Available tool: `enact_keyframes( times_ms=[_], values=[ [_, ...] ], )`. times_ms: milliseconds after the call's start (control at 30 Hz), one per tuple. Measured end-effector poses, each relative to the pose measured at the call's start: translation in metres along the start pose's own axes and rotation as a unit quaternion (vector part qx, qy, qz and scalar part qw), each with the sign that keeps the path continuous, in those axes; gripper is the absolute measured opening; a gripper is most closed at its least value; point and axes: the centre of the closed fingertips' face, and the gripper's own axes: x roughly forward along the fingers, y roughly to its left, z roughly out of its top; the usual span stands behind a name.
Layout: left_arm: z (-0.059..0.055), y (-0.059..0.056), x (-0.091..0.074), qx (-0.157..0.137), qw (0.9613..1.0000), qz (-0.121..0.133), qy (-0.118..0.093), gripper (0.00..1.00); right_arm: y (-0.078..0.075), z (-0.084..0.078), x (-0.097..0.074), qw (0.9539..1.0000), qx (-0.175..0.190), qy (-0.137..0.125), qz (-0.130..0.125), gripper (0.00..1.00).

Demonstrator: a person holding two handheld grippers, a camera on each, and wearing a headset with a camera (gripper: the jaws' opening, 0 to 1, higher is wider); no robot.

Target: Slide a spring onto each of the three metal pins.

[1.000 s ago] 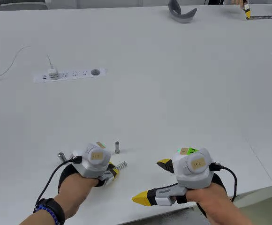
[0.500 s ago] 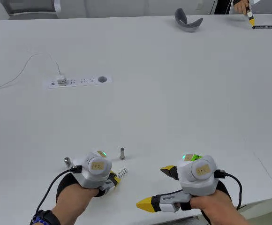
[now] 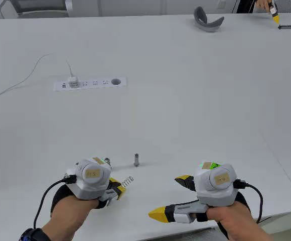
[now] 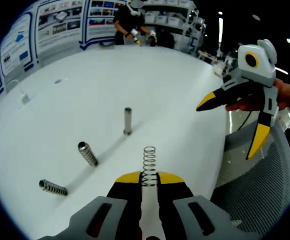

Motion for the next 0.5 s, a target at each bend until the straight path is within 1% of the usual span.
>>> enact_keyframes(
  times_ms=[133, 267, 400, 500],
  values=[
    [-0.003, 0.0, -0.009, 0.001, 1.0, 0.003, -0.003, 0.11, 0.002, 0.001, 0.001, 1.0, -0.001, 0.0, 0.002, 0.83],
    [-0.004, 0.003, -0.022, -0.024, 0.9995, 0.01, -0.017, 0.11, 0.004, 0.003, 0.002, 1.0, -0.002, 0.0, 0.003, 0.83],
    [-0.007, 0.003, -0.032, -0.023, 0.9994, 0.016, -0.019, 0.11, 0.006, 0.004, 0.004, 1.0, -0.005, 0.002, 0.008, 0.83],
    [-0.009, 0.004, -0.039, -0.027, 0.9992, 0.019, -0.023, 0.11, 0.007, 0.007, 0.006, 0.9999, -0.005, 0.003, 0.012, 0.81]
  ],
)
